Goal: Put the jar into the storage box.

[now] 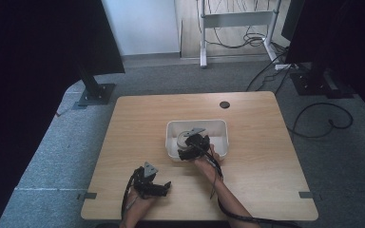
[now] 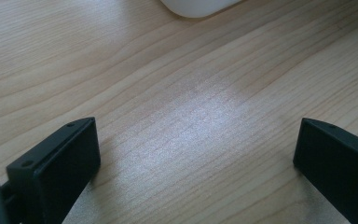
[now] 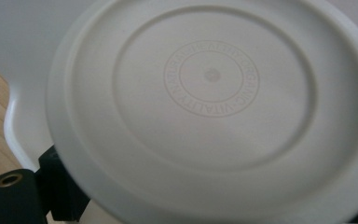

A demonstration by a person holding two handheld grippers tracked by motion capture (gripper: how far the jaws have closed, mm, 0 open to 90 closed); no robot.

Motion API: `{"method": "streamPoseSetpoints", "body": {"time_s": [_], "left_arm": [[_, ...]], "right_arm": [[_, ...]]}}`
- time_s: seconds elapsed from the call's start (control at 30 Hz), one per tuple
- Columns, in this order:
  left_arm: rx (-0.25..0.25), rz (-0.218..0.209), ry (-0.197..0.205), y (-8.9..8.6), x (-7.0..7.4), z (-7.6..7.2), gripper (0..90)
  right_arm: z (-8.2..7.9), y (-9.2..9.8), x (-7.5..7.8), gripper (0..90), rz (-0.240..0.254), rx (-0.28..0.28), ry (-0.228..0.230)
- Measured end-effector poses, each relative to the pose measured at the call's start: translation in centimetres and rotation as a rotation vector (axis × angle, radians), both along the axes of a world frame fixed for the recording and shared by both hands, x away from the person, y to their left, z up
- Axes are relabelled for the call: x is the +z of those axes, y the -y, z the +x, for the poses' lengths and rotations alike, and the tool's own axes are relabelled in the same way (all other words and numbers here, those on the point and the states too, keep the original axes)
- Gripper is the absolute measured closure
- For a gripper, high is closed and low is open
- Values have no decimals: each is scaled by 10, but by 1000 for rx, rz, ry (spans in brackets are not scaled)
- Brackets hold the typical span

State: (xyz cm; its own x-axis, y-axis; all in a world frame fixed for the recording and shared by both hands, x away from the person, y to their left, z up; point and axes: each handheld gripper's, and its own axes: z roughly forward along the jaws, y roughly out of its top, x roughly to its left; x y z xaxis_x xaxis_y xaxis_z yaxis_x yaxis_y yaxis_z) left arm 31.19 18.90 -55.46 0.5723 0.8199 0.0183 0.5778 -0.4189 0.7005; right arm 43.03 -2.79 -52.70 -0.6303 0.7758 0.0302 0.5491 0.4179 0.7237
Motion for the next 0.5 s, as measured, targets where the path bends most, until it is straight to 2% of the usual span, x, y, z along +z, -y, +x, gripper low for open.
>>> {"method": "streamPoseSetpoints", "body": {"time_s": [0.23,0.5], "left_arm": [[0,0,0,0,0,0,1],[0,0,0,0,0,0,1]], "right_arm": [[0,3,4,38,23,13,-1],[-5,8,13,37,44,30,14]]}}
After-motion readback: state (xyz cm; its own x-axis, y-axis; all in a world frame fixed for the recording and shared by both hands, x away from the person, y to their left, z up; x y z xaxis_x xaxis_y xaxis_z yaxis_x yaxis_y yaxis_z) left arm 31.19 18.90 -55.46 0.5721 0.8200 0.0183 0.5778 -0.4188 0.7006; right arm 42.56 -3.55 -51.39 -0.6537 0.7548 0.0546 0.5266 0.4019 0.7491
